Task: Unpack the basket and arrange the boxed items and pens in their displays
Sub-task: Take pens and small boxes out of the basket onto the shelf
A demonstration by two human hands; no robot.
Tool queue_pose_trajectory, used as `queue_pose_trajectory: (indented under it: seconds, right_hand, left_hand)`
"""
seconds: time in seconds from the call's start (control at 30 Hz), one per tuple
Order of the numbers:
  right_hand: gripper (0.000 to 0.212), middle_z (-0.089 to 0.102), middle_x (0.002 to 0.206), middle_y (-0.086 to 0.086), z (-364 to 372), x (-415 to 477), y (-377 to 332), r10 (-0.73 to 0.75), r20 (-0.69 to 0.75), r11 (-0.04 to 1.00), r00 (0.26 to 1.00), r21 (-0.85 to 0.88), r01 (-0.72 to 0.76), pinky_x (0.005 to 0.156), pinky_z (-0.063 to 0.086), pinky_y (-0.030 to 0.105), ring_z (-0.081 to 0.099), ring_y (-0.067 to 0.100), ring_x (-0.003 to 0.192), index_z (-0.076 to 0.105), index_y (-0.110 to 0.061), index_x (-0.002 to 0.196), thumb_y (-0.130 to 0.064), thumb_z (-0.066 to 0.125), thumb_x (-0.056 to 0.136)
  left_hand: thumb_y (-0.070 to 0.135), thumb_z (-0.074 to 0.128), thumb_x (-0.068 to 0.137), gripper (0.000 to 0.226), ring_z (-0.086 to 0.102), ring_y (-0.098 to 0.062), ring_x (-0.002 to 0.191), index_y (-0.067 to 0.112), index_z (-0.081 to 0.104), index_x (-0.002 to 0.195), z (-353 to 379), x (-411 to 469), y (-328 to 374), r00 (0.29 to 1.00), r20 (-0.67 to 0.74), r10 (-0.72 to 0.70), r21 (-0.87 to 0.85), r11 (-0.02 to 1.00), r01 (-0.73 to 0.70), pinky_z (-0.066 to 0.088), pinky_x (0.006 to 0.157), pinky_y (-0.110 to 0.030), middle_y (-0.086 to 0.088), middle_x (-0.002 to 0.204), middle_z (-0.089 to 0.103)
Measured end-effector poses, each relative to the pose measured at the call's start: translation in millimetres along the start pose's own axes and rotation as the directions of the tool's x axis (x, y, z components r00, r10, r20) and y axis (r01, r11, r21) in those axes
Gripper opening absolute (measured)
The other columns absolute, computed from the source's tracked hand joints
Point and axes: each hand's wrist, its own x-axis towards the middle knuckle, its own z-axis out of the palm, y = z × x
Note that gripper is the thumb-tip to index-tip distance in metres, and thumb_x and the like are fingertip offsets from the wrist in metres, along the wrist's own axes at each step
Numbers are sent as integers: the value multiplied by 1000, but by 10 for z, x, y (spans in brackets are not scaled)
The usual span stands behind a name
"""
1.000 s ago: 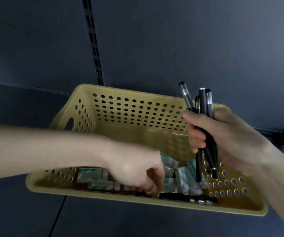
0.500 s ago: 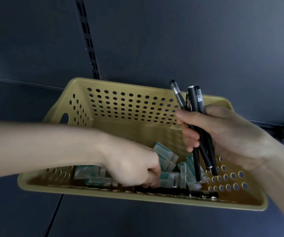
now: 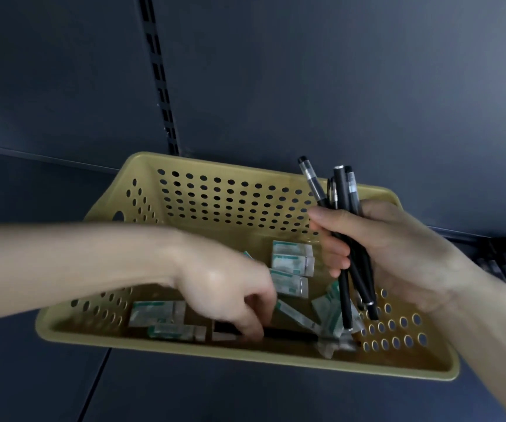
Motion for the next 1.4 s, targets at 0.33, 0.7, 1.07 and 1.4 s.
queue_pose_trajectory:
  seconds: [0.33,0.7,1.07,1.4]
  right_hand:
    - [37,37,46,-5,52,17,-63,-38,-38,997,999,69,41,41,39,19,39,10,40,61,2,87,-28,71,68]
    - [29,66,73,10,226,78,-149,-58,-12,994,998,92,59,60,57,26,65,17,63,64,-4,87,-29,65,73]
    - [20,46,61,2,397,175,-181,44,382,999,923,-23,-38,56,44,22,44,12,56,51,-6,68,-9,58,87]
    - [16,60,64,3,375,204,-181,60,272,997,960,27,-70,56,50,18,60,9,58,62,-5,81,-13,71,69]
  left_hand:
    - [29,64,77,21,71,-11,74,14,66,92,-144,-405,-263,887,-458,58,-412,870,-270,53,64,-16,2,84,74]
    - [52,68,67,40,69,-6,87,23,71,94,-175,-430,-266,797,-600,68,-455,791,-410,56,72,-21,7,93,73]
    - [11,64,76,28,65,-27,106,6,61,104,-266,-193,-109,628,-765,146,-556,344,-757,55,84,-30,-15,101,69]
    - [-1,55,90,8,69,-16,79,5,59,92,-244,-171,-18,501,-865,-38,-490,275,-827,58,73,-31,-7,81,60]
